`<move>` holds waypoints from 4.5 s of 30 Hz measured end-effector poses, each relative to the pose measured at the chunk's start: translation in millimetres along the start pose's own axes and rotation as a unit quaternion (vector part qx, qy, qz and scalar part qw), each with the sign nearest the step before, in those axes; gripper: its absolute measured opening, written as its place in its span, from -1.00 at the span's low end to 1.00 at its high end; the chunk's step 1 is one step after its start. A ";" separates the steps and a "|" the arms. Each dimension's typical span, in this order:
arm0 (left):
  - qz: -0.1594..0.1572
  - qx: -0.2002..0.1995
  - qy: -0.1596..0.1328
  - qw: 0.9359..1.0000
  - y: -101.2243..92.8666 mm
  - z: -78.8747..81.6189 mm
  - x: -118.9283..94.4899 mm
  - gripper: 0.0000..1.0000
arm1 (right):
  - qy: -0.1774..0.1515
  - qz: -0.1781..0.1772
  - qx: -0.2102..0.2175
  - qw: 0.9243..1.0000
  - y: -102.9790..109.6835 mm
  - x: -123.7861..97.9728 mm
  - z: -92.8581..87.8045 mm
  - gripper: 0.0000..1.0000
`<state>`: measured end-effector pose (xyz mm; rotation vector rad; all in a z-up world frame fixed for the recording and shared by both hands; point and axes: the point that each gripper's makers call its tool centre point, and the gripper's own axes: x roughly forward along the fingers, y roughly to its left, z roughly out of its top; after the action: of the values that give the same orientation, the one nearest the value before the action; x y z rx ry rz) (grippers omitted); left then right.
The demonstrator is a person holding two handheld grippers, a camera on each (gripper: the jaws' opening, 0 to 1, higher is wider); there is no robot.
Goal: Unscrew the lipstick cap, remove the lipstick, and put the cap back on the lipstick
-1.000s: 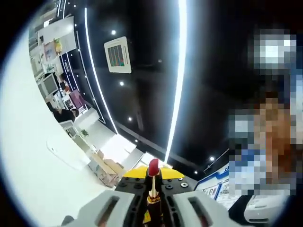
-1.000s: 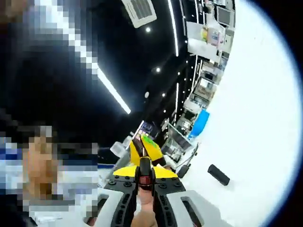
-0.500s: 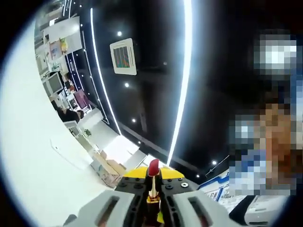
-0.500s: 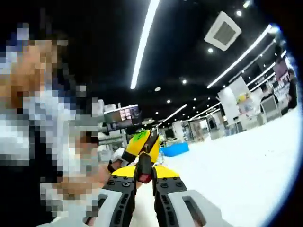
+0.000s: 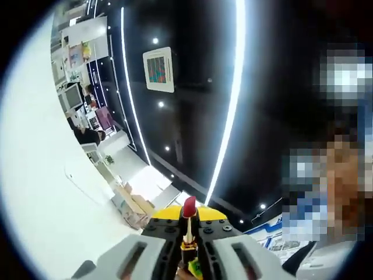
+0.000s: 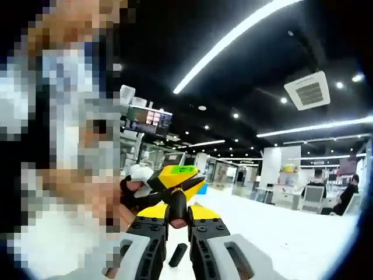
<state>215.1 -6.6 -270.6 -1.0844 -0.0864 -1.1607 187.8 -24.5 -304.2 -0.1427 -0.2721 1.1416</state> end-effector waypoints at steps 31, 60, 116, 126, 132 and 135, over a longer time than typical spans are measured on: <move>-0.012 0.014 0.008 1.000 -4.3 -1.7 1.9 -0.82 | -0.048 0.060 0.352 0.933 -3.0 -1.3 -2.3 -0.80; -0.028 0.038 0.007 0.999 -12.2 0.3 3.9 -0.82 | -0.099 0.103 0.440 0.887 15.2 6.2 8.1 -0.76; -0.021 0.020 0.009 1.000 -8.1 -2.5 3.2 -0.82 | -0.079 0.074 0.421 0.901 -4.3 -1.8 2.3 -0.80; -0.027 0.036 0.014 0.999 -11.2 -5.2 4.7 -0.82 | -0.108 0.121 0.589 0.792 0.0 -2.6 1.7 -0.80; -0.030 0.049 0.019 0.998 -15.9 -6.2 6.1 -0.82 | -0.124 0.136 0.632 0.753 1.7 -1.8 2.3 -0.81; -0.029 0.047 0.019 0.998 -14.0 -5.7 5.4 -0.82 | -0.120 0.131 0.622 0.762 2.0 -1.2 2.0 -0.80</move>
<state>204.2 -14.3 -261.6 -0.9822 -0.1418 -1.2168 185.0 -24.8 -302.9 1.1953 0.3400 1.4136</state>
